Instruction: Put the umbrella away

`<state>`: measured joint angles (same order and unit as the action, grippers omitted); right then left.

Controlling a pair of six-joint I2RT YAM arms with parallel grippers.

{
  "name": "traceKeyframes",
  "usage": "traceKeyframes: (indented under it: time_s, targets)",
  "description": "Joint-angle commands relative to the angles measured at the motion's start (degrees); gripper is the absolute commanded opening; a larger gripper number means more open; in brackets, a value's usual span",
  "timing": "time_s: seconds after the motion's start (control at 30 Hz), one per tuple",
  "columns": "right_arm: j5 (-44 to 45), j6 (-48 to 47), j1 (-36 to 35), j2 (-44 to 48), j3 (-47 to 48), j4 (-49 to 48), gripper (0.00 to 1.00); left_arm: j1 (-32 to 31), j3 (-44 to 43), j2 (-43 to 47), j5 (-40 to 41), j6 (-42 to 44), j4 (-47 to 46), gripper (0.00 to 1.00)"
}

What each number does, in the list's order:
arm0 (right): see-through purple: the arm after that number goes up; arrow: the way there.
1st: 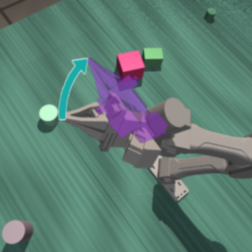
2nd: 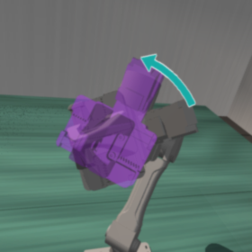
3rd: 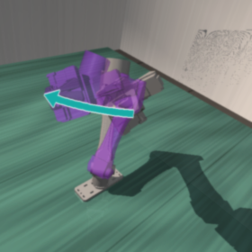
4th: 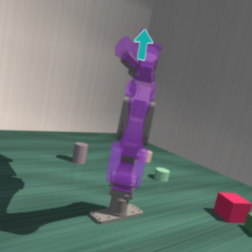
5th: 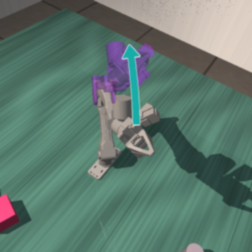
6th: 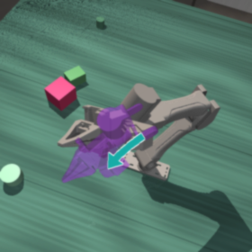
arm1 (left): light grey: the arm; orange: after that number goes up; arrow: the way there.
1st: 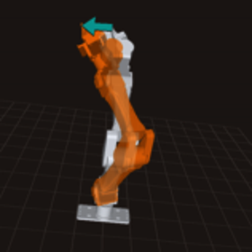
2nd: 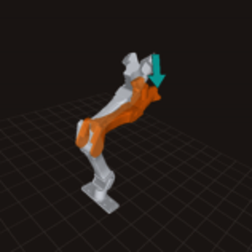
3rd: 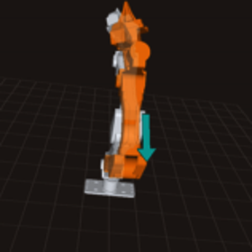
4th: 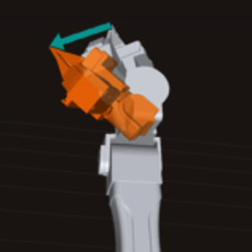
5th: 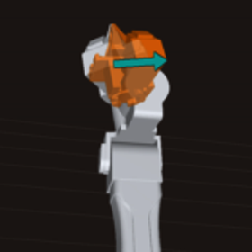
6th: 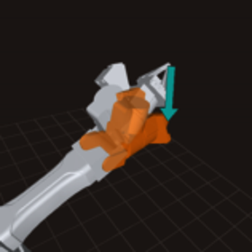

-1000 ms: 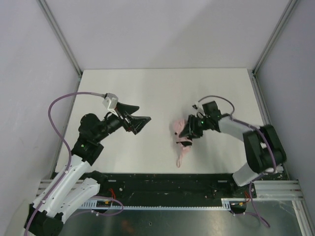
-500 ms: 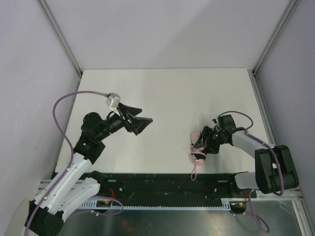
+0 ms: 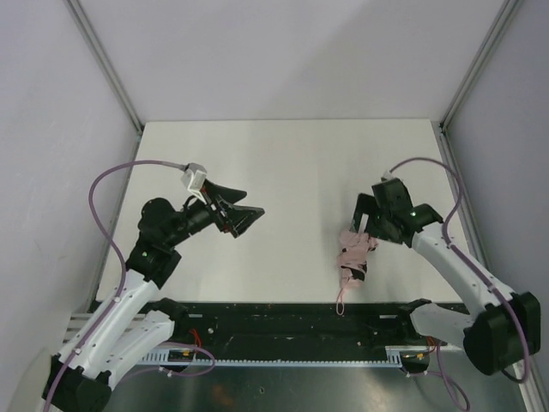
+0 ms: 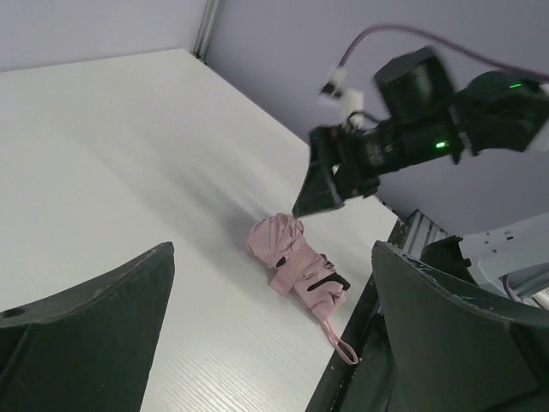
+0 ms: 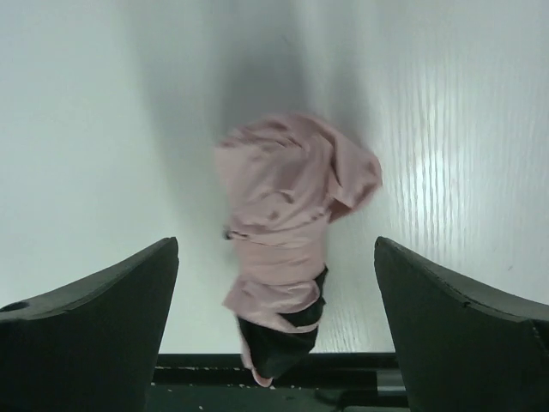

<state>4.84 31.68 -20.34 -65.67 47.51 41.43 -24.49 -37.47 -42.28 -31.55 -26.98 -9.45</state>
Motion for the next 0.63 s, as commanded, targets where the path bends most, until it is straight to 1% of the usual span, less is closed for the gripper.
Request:
traceKeyframes:
  time_s: [0.0, 0.07, 0.17, 0.27, 0.4, 0.5, 0.6]
  targets:
    - [14.3, -5.9, -7.4, 5.9, 12.6, 6.7, 0.99, 1.1, -3.6, 2.5, 3.5, 0.7, 1.5, 0.99]
    - [14.8, -10.1, -10.8, 9.3, 15.9, 4.8, 0.99, 1.4, -4.6, 4.5, 6.6, 2.1, 3.4, 0.99]
    - [11.9, -16.0, -13.8, 16.9, 17.5, -1.3, 0.99, 1.6, -5.7, 8.5, 12.0, 4.5, 5.1, 0.99]
    - [11.4, -20.0, -14.4, 23.2, 17.8, -7.0, 0.99, 1.7, -6.9, 12.9, 17.7, 6.8, 5.6, 0.99]
    - [12.0, -25.5, -14.4, 29.3, 18.0, -12.6, 0.99, 1.6, -8.7, 18.8, 21.9, 9.5, 5.8, 0.99]
    - [12.0, -28.0, -14.4, 32.7, 17.9, -16.2, 0.99, 1.6, -9.6, 22.9, 25.4, 11.4, 5.8, 0.99]
    - [9.3, -30.7, -14.5, 35.2, 17.9, -19.2, 0.99, 1.6, -9.9, 25.8, 27.7, 12.7, 5.7, 0.99]
